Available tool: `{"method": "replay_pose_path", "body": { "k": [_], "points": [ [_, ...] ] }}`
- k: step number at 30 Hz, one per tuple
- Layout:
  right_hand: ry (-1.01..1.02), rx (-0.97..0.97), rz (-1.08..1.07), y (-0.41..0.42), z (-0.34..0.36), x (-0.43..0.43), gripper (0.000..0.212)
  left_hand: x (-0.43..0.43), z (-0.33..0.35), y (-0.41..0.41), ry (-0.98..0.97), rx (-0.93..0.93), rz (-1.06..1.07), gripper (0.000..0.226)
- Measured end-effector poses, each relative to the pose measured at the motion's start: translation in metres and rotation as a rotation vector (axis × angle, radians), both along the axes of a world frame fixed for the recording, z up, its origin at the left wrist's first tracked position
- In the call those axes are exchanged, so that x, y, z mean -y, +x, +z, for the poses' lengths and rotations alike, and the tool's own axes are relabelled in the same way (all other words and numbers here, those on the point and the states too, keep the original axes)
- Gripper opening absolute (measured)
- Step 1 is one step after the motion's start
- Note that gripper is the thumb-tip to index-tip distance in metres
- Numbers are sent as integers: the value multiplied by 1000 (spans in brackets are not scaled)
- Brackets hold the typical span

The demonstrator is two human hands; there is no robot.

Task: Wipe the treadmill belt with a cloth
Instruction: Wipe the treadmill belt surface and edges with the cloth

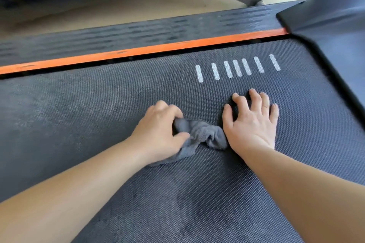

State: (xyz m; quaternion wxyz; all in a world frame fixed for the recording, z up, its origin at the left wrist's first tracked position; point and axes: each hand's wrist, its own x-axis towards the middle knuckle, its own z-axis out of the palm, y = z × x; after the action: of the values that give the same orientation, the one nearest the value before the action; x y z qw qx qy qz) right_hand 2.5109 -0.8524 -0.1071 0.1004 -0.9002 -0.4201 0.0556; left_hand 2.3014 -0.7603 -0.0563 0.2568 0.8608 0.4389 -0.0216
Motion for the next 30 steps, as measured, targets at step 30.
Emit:
{"method": "replay_pose_path", "body": {
  "k": [30],
  "points": [
    [-31,-14,-1,0,4,-3,51,-12,-37,84,309,-114,-378,65]
  ]
}}
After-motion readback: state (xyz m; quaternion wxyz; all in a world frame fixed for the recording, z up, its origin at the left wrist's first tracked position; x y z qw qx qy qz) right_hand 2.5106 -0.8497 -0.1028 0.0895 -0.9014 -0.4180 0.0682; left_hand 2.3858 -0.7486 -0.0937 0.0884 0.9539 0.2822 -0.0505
